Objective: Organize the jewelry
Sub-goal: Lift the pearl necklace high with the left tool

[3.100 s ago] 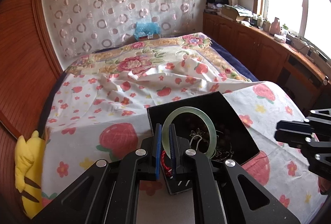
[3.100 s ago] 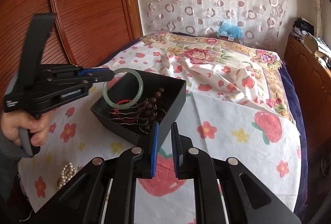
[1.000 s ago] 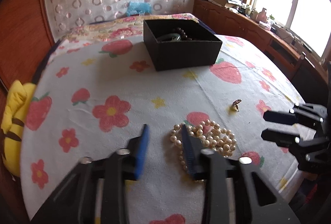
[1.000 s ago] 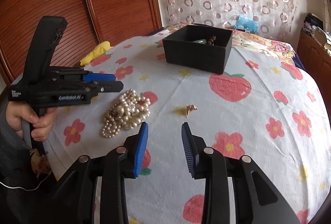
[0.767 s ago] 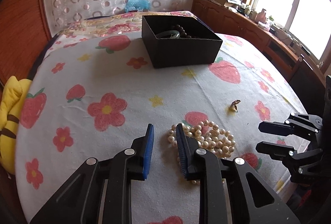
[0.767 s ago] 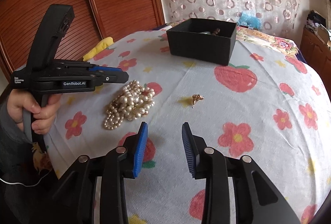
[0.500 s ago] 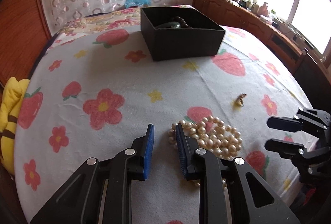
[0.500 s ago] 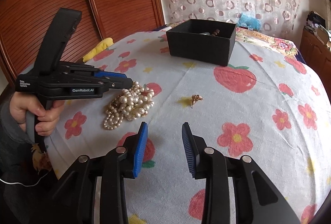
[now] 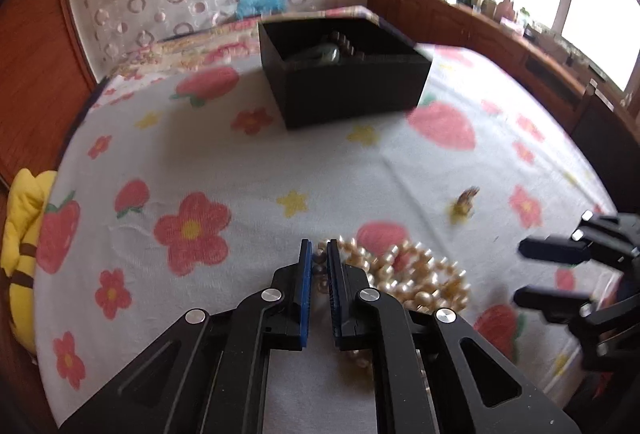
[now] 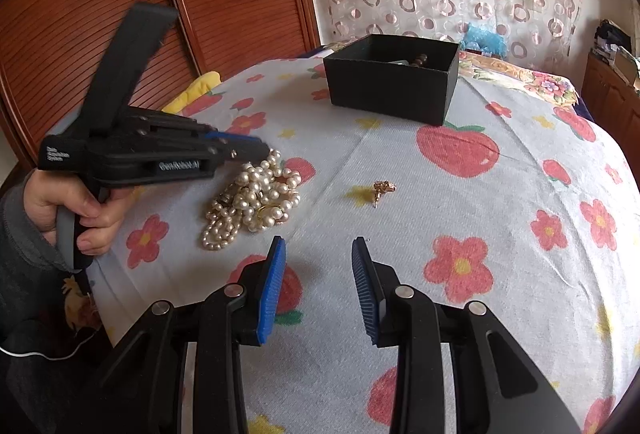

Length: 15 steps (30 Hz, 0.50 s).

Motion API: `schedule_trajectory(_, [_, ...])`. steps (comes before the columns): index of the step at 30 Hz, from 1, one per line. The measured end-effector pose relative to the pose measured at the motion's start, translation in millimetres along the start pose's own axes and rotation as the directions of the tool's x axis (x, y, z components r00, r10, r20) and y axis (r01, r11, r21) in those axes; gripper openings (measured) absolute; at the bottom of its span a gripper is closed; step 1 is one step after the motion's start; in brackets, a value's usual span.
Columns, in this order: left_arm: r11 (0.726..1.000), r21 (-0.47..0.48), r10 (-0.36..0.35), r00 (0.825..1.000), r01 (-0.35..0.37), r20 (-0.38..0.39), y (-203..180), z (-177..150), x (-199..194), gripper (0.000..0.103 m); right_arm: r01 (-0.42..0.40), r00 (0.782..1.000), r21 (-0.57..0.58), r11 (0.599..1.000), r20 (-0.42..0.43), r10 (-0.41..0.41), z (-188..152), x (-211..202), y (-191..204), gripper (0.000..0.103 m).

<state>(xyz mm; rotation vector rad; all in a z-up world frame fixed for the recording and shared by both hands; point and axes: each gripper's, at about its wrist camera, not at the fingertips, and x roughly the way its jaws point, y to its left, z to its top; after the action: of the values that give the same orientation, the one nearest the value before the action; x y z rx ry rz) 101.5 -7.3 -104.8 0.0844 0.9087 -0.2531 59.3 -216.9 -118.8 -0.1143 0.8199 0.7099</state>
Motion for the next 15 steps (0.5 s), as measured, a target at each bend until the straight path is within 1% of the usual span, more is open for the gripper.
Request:
schedule_trajectory(3, [1.000,-0.001,-0.012,0.997,0.012,0.071,-6,6,-22,0.007,0.002,1.000,0.001,1.000,-0.002,-0.002,0,0,-1,0.037])
schedule_trajectory(7, [1.000,-0.004,-0.023,0.987,0.024,0.161,-10,15,-58,0.007,0.012,1.000,-0.011,1.000,-0.003,-0.012,2,0,2,0.037])
schedule_trajectory(9, [1.000,-0.008,-0.020,0.978,0.022,0.208,-9,18,-78,0.007,0.010,1.000,-0.015,1.000,-0.004,-0.010,4,1,3,0.037])
schedule_trajectory(13, [0.999,-0.027,-0.016,0.960,0.025,0.278,-3,27,-110,0.007,0.002,1.000,-0.038,0.999,-0.001,-0.002,11,1,10,0.037])
schedule_trajectory(15, [0.999,-0.034,-0.011,0.948,0.023,0.318,2,32,-128,0.007,-0.002,1.000,-0.042,0.999,-0.002,0.001,14,3,12,0.037])
